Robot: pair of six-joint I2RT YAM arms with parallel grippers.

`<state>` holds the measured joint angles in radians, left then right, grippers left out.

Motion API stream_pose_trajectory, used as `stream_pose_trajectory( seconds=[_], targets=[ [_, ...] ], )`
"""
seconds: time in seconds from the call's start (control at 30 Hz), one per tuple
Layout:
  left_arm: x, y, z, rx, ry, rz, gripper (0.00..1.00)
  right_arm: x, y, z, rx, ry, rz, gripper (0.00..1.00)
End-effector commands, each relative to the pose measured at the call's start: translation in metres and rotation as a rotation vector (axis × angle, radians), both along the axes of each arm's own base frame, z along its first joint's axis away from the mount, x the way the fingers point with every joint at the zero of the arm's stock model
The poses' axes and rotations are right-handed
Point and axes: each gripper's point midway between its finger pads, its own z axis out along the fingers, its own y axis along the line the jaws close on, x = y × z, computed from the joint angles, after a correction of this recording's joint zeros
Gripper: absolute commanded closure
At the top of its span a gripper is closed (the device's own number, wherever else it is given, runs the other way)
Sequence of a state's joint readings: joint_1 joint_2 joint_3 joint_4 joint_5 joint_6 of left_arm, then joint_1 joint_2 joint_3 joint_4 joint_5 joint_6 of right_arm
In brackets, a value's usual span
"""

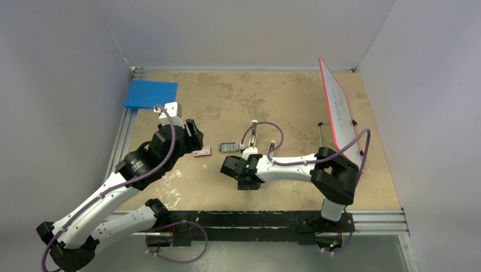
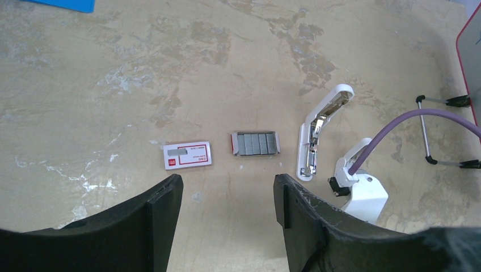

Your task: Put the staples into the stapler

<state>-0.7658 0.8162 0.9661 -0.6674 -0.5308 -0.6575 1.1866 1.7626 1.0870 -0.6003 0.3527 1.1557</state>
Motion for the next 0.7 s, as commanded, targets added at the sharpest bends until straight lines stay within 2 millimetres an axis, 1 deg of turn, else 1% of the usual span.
stream_pose_trajectory(
  seconds=[0.0, 0.23, 0.4, 0.67],
  targets=[
    [0.003, 0.001, 0.004, -0.011, -0.028, 0.004, 0.40, 0.005, -0.008, -0.001, -0.047, -0.025, -0.057, 0.65],
    [0.003, 0.000, 0.005, -0.014, -0.029, 0.002, 0.40, 0.012, -0.009, -0.003, -0.050, -0.047, -0.083, 0.68],
    [0.003, 0.000, 0.005, -0.013, -0.028, 0.001, 0.40, 0.017, -0.008, 0.000, -0.046, -0.068, -0.090, 0.70],
    [0.003, 0.000, 0.004, -0.013, -0.028, 0.002, 0.40, 0.017, -0.008, 0.000, -0.048, -0.069, -0.083, 0.73]
  ],
)
